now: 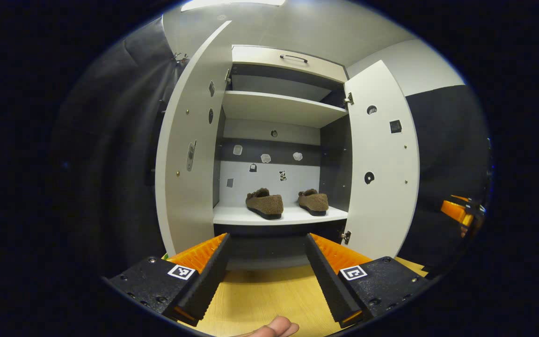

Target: Grab one shoe with the right hand and put it into the shoe cabinet, grab the other shoe with the left hand and put it into the shoe cabinet; then close the right door with the right hand and the left door with the left hand.

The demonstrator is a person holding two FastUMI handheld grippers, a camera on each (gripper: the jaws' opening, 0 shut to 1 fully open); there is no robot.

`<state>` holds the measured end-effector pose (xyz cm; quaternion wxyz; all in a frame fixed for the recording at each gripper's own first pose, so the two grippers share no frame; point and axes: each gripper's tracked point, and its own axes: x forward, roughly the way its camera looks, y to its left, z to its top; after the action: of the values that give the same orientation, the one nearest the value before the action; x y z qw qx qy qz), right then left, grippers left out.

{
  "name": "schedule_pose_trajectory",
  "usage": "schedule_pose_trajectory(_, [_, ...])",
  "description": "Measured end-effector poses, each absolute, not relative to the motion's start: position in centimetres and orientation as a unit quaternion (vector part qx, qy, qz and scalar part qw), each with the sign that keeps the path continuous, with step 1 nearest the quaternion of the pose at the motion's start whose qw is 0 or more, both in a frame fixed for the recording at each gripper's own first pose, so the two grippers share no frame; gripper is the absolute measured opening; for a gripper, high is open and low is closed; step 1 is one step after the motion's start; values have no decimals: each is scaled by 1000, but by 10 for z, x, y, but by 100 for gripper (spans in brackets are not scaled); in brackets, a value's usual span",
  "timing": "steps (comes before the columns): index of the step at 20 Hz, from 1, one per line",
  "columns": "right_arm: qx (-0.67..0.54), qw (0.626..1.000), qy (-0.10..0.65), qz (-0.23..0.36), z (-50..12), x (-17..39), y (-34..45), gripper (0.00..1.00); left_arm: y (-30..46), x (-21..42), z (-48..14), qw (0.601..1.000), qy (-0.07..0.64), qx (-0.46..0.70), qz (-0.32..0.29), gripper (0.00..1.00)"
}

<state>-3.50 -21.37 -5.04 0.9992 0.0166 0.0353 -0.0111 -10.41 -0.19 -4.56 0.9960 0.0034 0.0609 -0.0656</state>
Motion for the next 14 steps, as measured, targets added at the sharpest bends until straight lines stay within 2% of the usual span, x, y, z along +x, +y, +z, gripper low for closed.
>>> schedule_pose_trajectory(2, [5, 999, 40, -19, -44, -9, -245, 98, -4, -121, -50, 996, 53, 4, -75, 94])
schedule_pose_trajectory(5, [-1, 998, 58, 16, -45, 26, -273, 98, -1, -143, -58, 996, 47, -18, -78, 96])
schedule_pose_trajectory(10, [70, 995, 54, 53, -26, 80, -298, 98, 14, -157, -53, 997, 41, -11, -70, 93])
schedule_pose_trajectory(14, [68, 994, 68, 48, -22, 116, -294, 98, 10, -167, -47, 996, 29, -9, -80, 99])
